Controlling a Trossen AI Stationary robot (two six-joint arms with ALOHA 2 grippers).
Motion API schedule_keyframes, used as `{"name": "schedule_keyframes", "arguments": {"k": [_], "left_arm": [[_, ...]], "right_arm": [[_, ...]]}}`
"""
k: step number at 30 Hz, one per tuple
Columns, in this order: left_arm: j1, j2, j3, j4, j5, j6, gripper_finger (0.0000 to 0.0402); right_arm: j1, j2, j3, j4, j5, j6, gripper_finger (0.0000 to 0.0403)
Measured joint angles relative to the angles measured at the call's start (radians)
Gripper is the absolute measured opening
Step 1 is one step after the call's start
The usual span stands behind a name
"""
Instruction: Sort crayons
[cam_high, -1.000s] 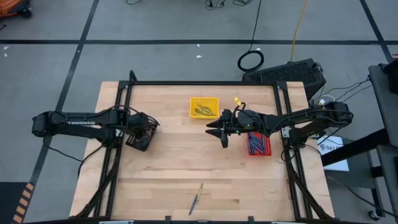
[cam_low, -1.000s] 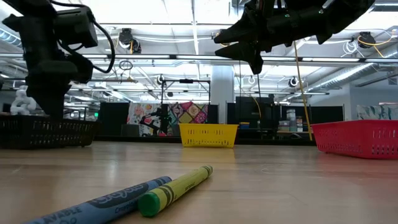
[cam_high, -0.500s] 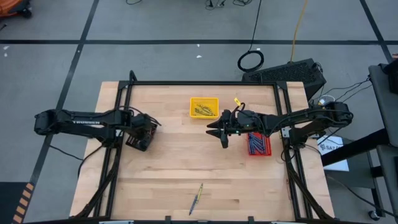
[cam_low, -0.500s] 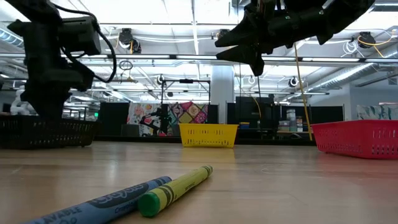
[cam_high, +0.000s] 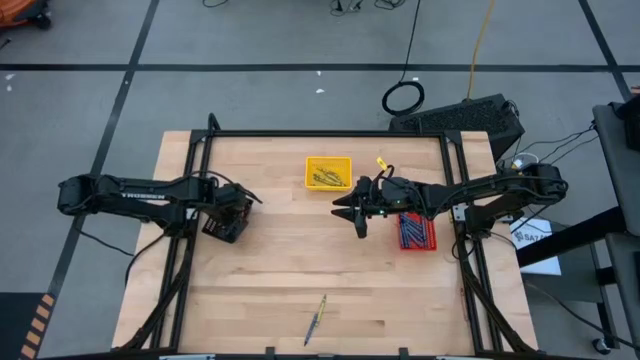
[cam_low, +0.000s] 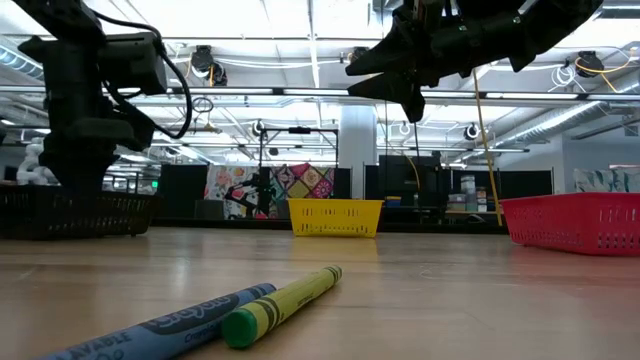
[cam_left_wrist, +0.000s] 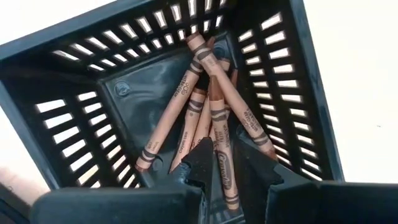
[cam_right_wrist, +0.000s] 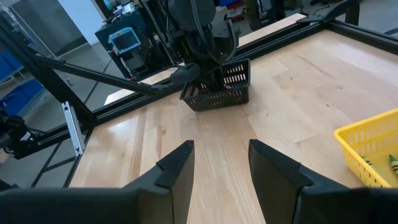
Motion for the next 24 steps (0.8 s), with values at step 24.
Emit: {"name": "schedule_keyframes", "arguments": {"k": [24], "left_arm": [[-0.022, -0.043, 0.199, -0.040, 0.063, 0.156, 0.0061]], "right_arm": [[0.002, -0.173, 0.000, -0.471, 0.024, 0.301, 0.0139]]}}
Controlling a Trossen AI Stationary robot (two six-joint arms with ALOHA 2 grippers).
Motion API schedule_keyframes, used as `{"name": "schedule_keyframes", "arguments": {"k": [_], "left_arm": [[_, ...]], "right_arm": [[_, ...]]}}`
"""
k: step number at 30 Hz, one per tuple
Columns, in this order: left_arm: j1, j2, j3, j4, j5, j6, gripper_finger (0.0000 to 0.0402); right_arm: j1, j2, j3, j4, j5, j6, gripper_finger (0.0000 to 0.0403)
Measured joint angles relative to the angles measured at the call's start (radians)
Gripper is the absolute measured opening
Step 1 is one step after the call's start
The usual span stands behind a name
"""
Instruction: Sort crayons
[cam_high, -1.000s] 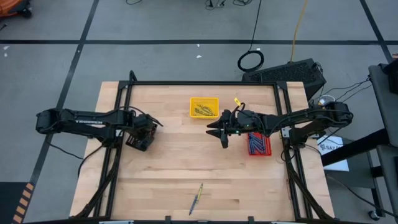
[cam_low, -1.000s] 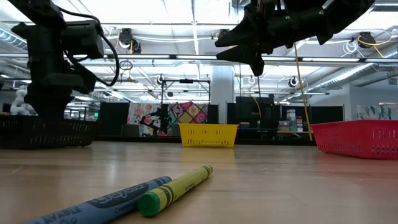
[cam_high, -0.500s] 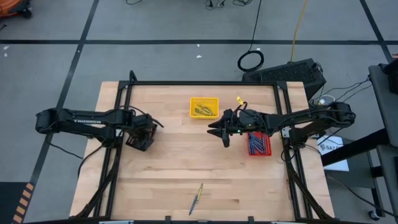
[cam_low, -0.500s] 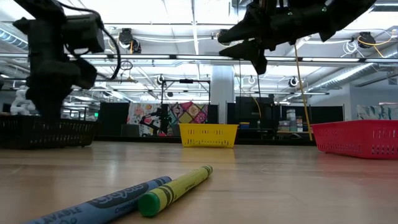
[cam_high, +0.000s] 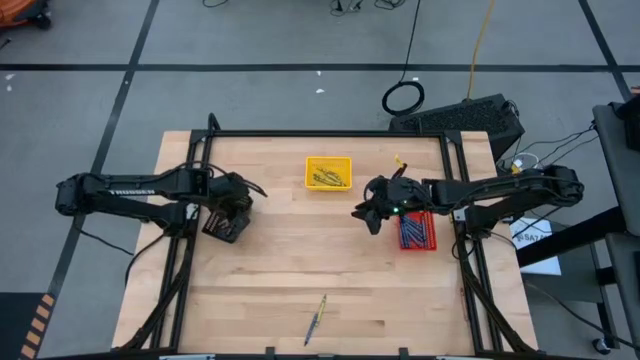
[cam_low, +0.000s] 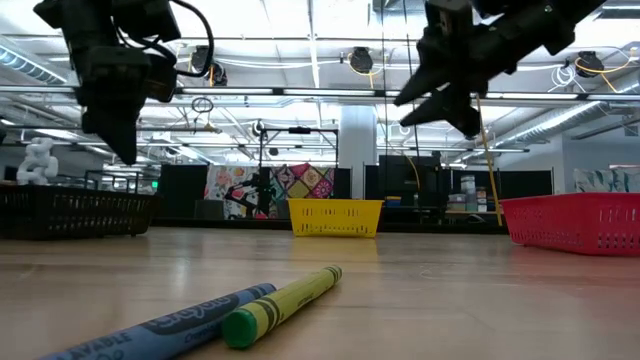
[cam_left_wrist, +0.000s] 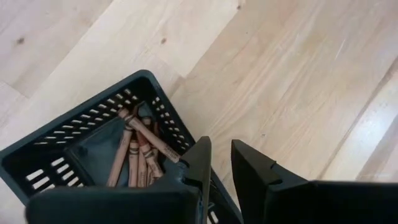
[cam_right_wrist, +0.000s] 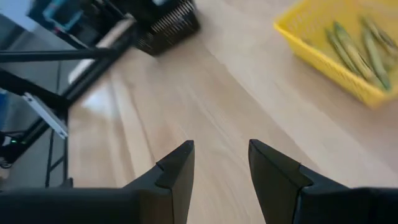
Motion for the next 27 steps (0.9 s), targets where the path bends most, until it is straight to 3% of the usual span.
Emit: {"name": "schedule_keyframes", "arguments": {"k": [4, 9, 16, 23, 27], "left_arm": [[-0.009, 0.000, 0.001, 0.005, -0.001, 0.000, 0.0061], [-0.034, 0.000, 0.001, 0.071, 0.001, 0.003, 0.0061], [-0.035, 0.000, 0.001, 0.172, 0.009, 0.036, 0.0061], [-0.035, 0.000, 0.001, 0.172, 0.007, 0.075, 0.0061], [-0.035, 0.000, 0.001, 0.172, -0.003, 0.081, 0.0061]], "right_arm": [[0.008, -0.025, 0.000, -0.100, -0.016, 0.078, 0.0139], [0.053, -0.050, 0.000, -0.218, -0.108, 0.194, 0.0139], [0.148, -0.093, 0.000, -0.321, -0.108, 0.336, 0.0139], [0.231, -0.115, 0.000, -0.458, -0.102, 0.509, 0.0136], [0.261, -0.115, 0.000, -0.562, -0.036, 0.590, 0.0123]]}}
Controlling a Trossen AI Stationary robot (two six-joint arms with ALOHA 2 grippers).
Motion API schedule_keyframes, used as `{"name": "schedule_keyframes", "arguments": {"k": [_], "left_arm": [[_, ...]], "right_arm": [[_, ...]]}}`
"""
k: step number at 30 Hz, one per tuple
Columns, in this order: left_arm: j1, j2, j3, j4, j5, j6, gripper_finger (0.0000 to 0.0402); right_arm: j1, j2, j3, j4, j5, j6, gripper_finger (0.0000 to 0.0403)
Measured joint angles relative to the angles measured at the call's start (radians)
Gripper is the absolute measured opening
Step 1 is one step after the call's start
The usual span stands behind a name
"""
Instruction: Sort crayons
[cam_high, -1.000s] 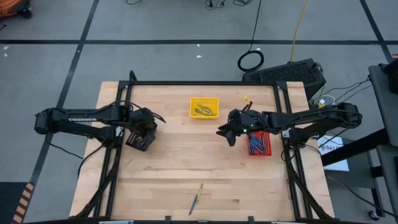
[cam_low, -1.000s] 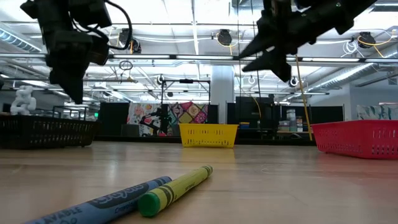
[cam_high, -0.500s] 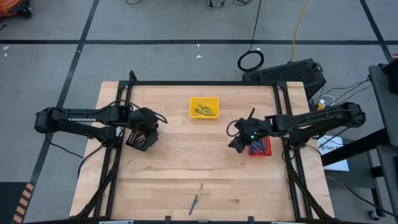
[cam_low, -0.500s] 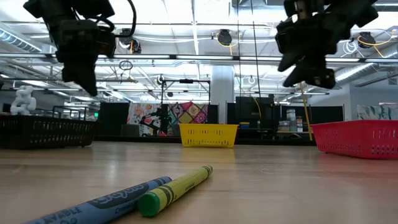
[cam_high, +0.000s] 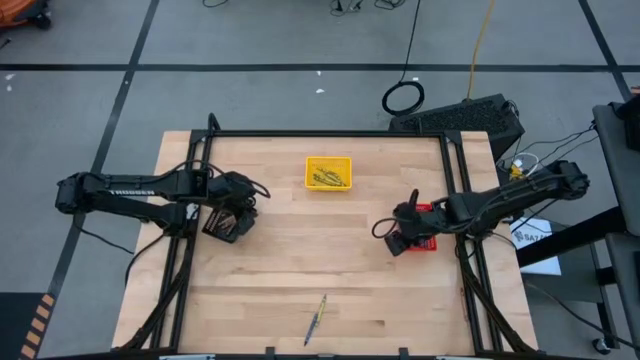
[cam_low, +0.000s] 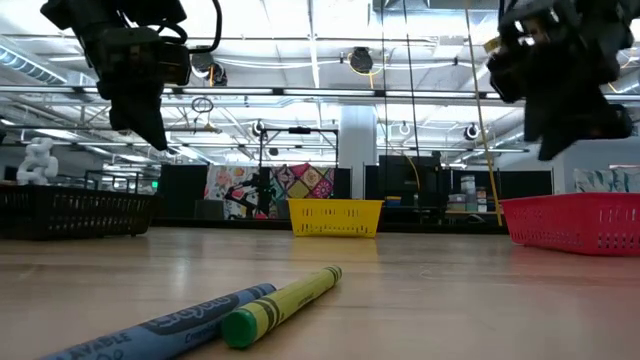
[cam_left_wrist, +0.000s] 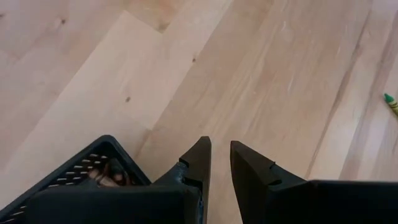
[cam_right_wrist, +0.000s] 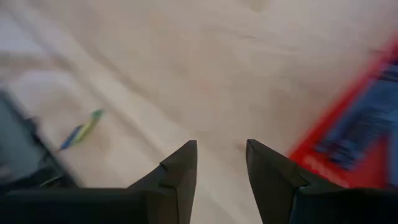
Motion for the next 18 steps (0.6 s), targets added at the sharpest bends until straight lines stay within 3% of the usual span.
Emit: {"name": "schedule_keyframes", "arguments": {"k": [10, 18], "left_arm": [[0.000, 0.000, 0.000, -0.001, -0.001, 0.000, 0.0061], [0.000, 0.000, 0.000, 0.000, -0.002, 0.000, 0.0061]], "right_arm": [[0.008, -0.027, 0.000, -0.180, 0.048, 0.056, 0.0106], [-0.015, -0.161, 0.000, -0.402, 0.199, 0.116, 0.0106]]}}
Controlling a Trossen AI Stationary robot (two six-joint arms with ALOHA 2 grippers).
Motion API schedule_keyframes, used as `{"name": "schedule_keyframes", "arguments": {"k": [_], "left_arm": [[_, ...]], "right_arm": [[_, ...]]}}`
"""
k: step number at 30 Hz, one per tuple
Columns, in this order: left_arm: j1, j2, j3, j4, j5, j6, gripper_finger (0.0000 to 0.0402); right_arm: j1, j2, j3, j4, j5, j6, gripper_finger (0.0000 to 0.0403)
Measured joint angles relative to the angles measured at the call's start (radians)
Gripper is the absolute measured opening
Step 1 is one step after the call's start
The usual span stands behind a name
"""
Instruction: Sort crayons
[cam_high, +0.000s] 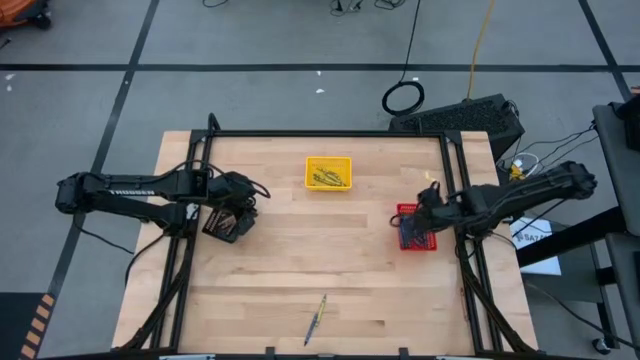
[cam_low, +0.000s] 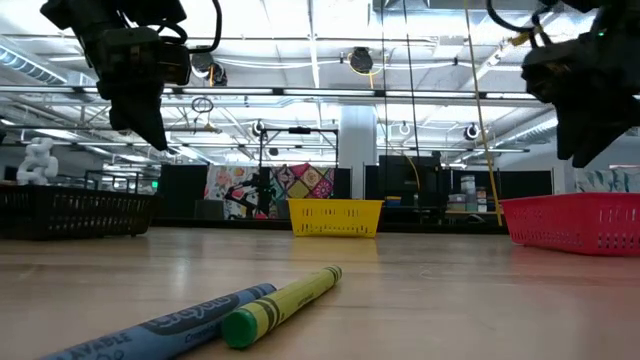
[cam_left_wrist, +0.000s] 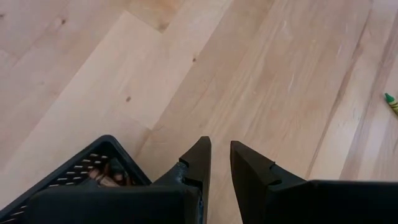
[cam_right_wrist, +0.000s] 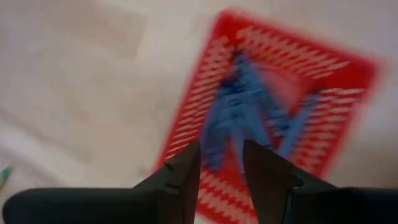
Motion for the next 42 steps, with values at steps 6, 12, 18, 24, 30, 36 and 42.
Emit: {"name": "schedule_keyframes", "arguments": {"k": [6, 12, 18, 24, 30, 36, 42], "left_arm": [[0.000, 0.000, 0.000, 0.000, -0.002, 0.000, 0.0061], [0.000, 0.000, 0.000, 0.000, -0.002, -0.002, 0.0061], [0.000, 0.000, 0.000, 0.000, -0.002, -0.009, 0.0061], [0.000, 0.000, 0.000, 0.001, -0.002, -0.009, 0.0061], [0.000, 0.000, 0.000, 0.001, -0.006, -0.001, 0.0061], [0.000, 0.000, 0.000, 0.001, -0.009, 0.024, 0.0061], [-0.012, 0.000, 0.000, 0.001, -0.010, 0.024, 0.0061]], "right_arm": [[-0.061, -0.082, 0.000, -0.134, 0.075, -0.025, 0.0106], [-0.166, -0.093, 0.000, -0.200, 0.084, -0.174, 0.0106], [-0.275, -0.094, 0.000, -0.236, 0.077, -0.434, 0.0106], [-0.373, -0.094, 0.000, -0.248, 0.046, -0.516, 0.0106], [-0.491, -0.088, 0.000, -0.247, 0.047, -0.491, 0.0106], [-0.631, -0.041, 0.000, -0.246, 0.014, -0.560, 0.0106], [-0.743, 0.017, 0.000, -0.247, -0.058, -0.604, 0.0106]]}}
